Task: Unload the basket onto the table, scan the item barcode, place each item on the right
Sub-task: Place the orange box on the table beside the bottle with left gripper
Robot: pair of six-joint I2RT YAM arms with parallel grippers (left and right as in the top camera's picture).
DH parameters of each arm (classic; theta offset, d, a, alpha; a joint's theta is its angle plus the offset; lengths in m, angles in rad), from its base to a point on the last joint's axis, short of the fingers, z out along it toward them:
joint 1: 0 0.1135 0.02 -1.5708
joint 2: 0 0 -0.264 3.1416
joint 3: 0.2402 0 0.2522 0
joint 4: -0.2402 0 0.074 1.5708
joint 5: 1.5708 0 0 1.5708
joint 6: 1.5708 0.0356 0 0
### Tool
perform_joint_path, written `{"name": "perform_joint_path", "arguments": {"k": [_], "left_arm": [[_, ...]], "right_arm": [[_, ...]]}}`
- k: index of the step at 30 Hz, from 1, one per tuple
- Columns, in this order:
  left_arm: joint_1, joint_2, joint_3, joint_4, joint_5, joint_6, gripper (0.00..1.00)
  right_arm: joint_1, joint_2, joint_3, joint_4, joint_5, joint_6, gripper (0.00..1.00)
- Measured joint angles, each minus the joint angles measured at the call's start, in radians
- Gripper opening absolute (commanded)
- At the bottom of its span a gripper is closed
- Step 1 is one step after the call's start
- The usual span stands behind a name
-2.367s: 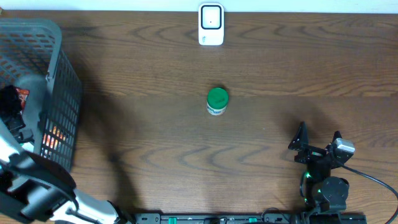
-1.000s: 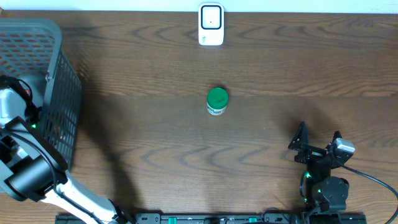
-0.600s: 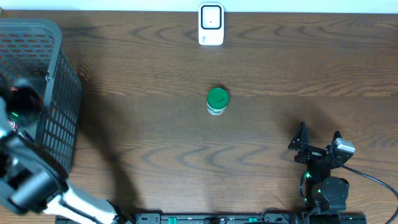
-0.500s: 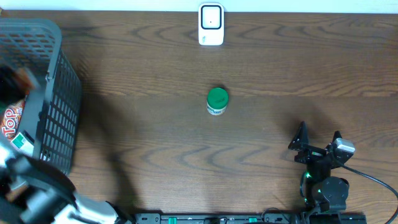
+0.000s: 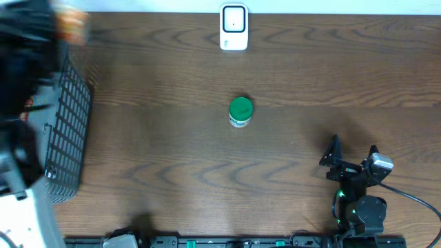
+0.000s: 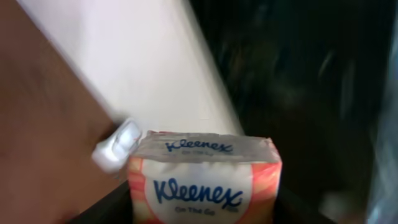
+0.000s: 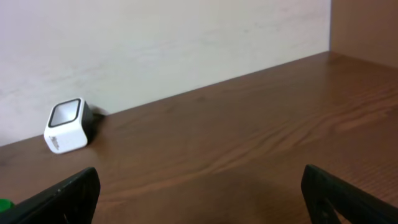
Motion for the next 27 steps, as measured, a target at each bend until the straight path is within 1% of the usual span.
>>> {"name": "perform_joint_path", "arguments": {"k": [2, 4, 6, 7, 8, 9, 11, 12, 14, 16, 18, 21, 27], "left_arm": [[-0.183, 0.037, -0.001, -0.094, -0.083, 0.086, 0.61], [-0.317, 0.086, -0.002, -0.154, -0.190, 0.146, 0.62], [-0.425, 0.148, -0.004, -0.218, -0.328, 0.188, 0.61], [-0.491, 0.205, -0.005, -0.275, -0.439, 0.203, 0.61], [-0.500, 0.214, -0.005, -0.283, -0.457, 0.203, 0.61], [-0.529, 0.250, -0.008, -0.318, -0.512, 0.200, 0.61], [-0.564, 0.319, -0.009, -0.377, -0.587, 0.165, 0.61], [-0.575, 0.356, -0.010, -0.401, -0.615, 0.138, 0.60], [-0.584, 0.430, -0.010, -0.443, -0.652, 0.068, 0.56], [-0.584, 0.506, -0.011, -0.476, -0.673, -0.015, 0.56], [-0.584, 0.584, -0.011, -0.482, -0.680, -0.085, 0.56], [-0.584, 0.694, -0.011, -0.469, -0.667, -0.143, 0.56], [-0.584, 0.824, -0.014, -0.467, -0.629, -0.186, 0.56]], "right_arm": [[0.000, 0.000, 0.000, 0.000, 0.000, 0.000, 0.99], [0.000, 0.000, 0.000, 0.000, 0.000, 0.000, 0.99], [0.000, 0.000, 0.000, 0.000, 0.000, 0.000, 0.99], [0.000, 0.000, 0.000, 0.000, 0.001, 0.000, 0.99], [0.000, 0.000, 0.000, 0.000, 0.001, 0.000, 0.99], [0.000, 0.000, 0.000, 0.000, 0.000, 0.000, 0.99], [0.000, 0.000, 0.000, 0.000, 0.000, 0.000, 0.99], [0.000, 0.000, 0.000, 0.000, 0.000, 0.000, 0.99], [0.000, 0.000, 0.000, 0.000, 0.000, 0.000, 0.99], [0.000, 0.000, 0.000, 0.000, 0.000, 0.000, 0.99], [0.000, 0.000, 0.000, 0.000, 0.000, 0.000, 0.99], [0.000, 0.000, 0.000, 0.000, 0.000, 0.000, 0.99], [0.000, 0.000, 0.000, 0.000, 0.000, 0.000, 0.99]]}}
